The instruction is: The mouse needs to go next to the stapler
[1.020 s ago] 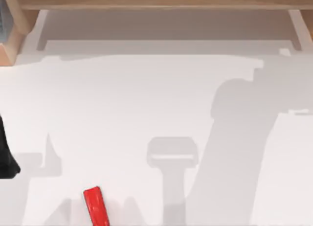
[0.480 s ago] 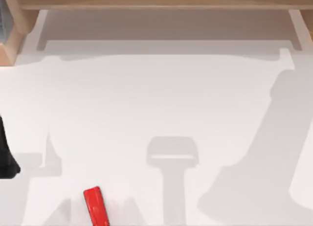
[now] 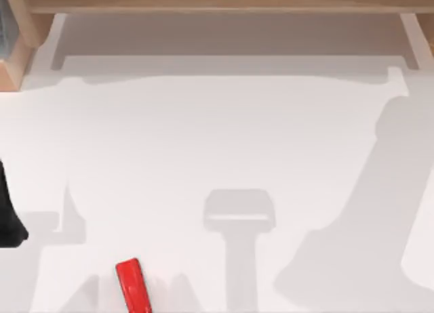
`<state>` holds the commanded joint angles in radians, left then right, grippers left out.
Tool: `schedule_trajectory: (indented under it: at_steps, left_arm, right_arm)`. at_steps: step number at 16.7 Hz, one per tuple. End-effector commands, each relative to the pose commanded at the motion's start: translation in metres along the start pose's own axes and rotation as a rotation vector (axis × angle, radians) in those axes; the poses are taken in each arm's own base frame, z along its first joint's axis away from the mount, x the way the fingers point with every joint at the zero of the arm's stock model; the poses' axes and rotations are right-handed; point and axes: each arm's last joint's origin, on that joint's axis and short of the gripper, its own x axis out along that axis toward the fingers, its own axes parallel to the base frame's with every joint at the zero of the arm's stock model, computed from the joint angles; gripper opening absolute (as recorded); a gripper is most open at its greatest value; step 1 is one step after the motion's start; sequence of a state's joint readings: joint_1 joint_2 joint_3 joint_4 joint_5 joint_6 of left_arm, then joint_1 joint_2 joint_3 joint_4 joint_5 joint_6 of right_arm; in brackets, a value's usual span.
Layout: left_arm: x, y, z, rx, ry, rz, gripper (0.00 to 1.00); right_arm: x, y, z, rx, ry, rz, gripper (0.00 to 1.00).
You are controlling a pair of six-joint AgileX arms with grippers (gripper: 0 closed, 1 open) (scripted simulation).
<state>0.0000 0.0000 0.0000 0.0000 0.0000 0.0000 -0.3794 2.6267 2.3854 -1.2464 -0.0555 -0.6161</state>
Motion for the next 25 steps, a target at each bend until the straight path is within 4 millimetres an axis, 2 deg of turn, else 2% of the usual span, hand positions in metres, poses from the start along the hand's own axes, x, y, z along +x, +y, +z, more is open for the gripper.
schedule_trajectory:
  at_steps: [7,15,18,20,22,25]
  left_arm:
    - [0.0,0.0,0.0,0.0,0.0,0.0,1.0]
    - [0.0,0.0,0.0,0.0,0.0,0.0,1.0]
    - [0.0,0.0,0.0,0.0,0.0,0.0,1.0]
    - [0.0,0.0,0.0,0.0,0.0,0.0,1.0]
    - [0.0,0.0,0.0,0.0,0.0,0.0,1.0]
    - [0.0,0.0,0.0,0.0,0.0,0.0,1.0]
  right_arm:
    - [0.0,0.0,0.0,0.0,0.0,0.0,0.02]
    - [0.0,0.0,0.0,0.0,0.0,0.0,0.0]
    - [-0.006,0.0,0.0,0.005,-0.007,-0.007,0.0]
    - [-0.027,0.002,-0.002,0.022,-0.024,-0.027,0.0]
    - [-0.058,0.007,-0.005,0.061,-0.053,-0.06,0.0]
    - [-0.108,0.029,-0.008,0.142,-0.107,-0.111,0.0]
